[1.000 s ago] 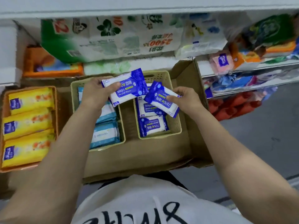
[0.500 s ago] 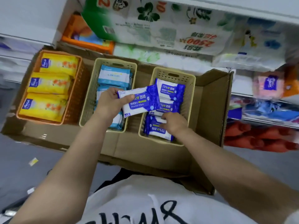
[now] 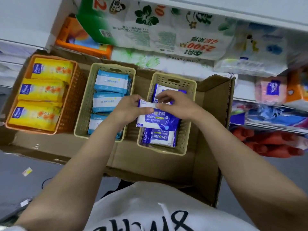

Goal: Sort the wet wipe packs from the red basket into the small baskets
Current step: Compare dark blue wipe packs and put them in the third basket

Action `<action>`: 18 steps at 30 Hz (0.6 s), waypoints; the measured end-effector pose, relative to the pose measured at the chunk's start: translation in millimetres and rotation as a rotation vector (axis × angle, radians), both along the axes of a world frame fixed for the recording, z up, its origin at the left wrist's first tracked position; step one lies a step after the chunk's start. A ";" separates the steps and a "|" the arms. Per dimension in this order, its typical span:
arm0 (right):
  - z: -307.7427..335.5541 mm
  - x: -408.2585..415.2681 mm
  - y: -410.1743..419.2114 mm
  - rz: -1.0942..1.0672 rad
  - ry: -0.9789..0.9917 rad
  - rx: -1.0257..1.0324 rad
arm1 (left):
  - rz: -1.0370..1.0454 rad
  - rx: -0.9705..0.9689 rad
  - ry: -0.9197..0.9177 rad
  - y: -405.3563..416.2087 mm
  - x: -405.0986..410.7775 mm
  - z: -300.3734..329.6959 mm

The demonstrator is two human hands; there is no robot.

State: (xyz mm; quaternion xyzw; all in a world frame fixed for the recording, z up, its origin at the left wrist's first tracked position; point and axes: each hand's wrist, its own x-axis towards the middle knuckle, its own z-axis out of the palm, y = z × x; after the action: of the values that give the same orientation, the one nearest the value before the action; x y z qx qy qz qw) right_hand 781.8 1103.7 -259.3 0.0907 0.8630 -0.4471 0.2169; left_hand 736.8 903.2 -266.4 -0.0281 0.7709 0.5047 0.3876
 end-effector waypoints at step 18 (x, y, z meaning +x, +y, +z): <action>-24.8 -23.1 28.1 -0.703 -0.388 -0.765 | 0.213 -0.021 0.132 47.1 -1.7 -31.4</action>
State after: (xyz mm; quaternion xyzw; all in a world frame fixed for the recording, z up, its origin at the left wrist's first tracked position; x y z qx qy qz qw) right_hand 758.7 1131.7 -284.0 0.3687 0.5010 -0.7493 0.2273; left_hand 735.1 950.3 -297.8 -0.0805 0.7926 0.5357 0.2798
